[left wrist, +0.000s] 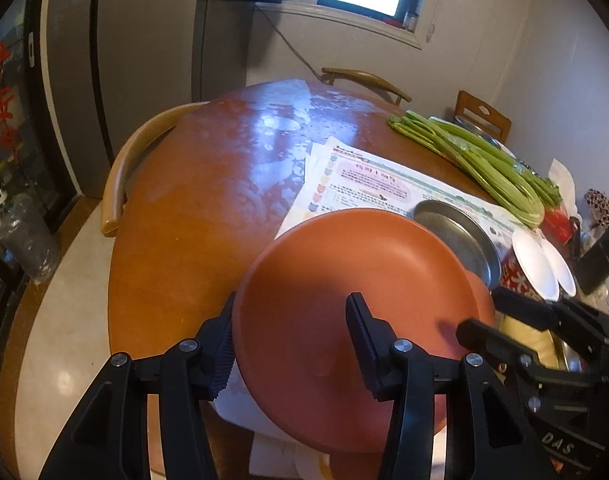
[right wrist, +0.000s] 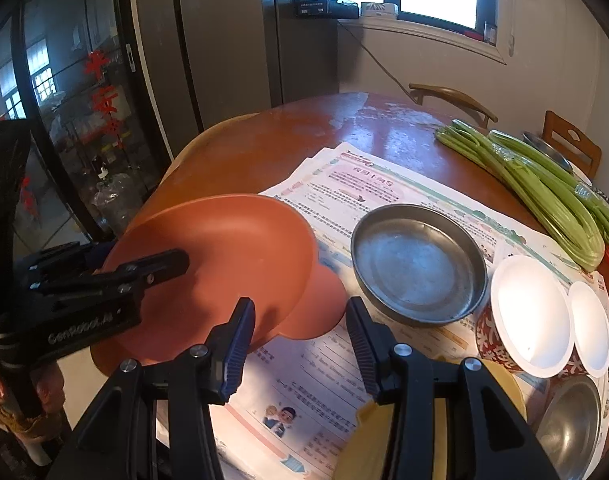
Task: Organize plates and bowls
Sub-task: 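Carry the orange plate with the left tool and set it down on the paper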
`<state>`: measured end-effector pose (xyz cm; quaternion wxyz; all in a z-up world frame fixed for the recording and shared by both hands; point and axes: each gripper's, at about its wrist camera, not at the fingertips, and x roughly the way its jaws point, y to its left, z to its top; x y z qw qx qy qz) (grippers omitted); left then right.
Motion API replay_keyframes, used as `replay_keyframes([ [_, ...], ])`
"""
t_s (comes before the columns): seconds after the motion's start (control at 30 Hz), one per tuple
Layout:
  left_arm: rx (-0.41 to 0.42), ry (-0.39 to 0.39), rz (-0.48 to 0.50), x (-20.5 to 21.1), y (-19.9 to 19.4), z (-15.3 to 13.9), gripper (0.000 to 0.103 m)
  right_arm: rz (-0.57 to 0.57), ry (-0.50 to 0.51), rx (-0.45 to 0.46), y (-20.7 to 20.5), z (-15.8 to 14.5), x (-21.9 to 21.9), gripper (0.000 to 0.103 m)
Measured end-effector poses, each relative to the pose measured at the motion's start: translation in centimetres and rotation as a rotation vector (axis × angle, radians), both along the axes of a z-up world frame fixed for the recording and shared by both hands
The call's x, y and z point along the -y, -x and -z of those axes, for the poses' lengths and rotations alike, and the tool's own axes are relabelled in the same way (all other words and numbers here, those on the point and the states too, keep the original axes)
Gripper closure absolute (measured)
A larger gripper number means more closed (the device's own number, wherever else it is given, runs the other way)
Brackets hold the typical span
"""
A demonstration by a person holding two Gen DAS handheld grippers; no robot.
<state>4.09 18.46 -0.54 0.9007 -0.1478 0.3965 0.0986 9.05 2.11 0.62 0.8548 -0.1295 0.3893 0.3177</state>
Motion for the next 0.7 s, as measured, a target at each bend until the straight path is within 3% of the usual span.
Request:
replay_keyframes([
  [0.7,-0.068,-0.019,0.041,-0.8,-5.1,3.3,0.050,-0.013,0.011,-0.070,-0.8,2.4,-1.4,0.055],
])
